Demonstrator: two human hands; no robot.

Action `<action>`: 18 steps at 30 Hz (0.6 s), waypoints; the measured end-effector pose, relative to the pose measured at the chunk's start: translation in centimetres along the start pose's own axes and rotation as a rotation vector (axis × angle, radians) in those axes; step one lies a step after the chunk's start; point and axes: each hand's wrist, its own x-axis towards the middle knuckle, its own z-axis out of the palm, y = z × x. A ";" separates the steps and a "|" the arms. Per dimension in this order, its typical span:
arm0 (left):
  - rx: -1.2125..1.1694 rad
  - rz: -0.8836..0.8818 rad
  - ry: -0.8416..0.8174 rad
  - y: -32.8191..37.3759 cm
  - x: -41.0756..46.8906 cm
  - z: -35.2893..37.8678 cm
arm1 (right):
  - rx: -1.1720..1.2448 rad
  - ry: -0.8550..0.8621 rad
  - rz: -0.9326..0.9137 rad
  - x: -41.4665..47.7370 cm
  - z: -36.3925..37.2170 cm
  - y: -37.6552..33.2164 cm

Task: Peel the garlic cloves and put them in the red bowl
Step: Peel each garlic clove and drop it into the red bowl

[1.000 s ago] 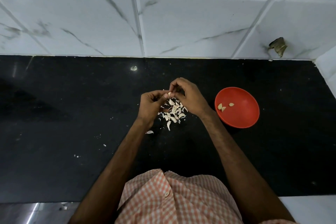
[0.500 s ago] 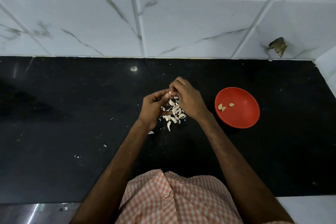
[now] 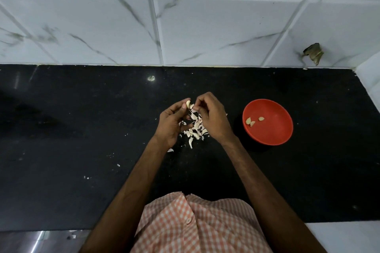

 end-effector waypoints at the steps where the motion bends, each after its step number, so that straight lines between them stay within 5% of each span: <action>1: -0.012 -0.003 0.016 0.0 0.1 -0.2 | 0.030 0.037 0.035 -0.1 0.1 0.2; 8: -0.005 0.002 0.087 -0.3 0.0 -0.8 | -0.096 -0.146 0.279 -1.6 0.8 2.3; 13: 0.100 0.061 0.105 -0.5 -0.2 -0.6 | -0.069 0.055 0.433 -1.6 1.5 2.2; 18: 0.117 0.077 0.128 -1.0 0.1 -0.3 | -0.207 -0.040 0.427 -2.0 2.0 2.7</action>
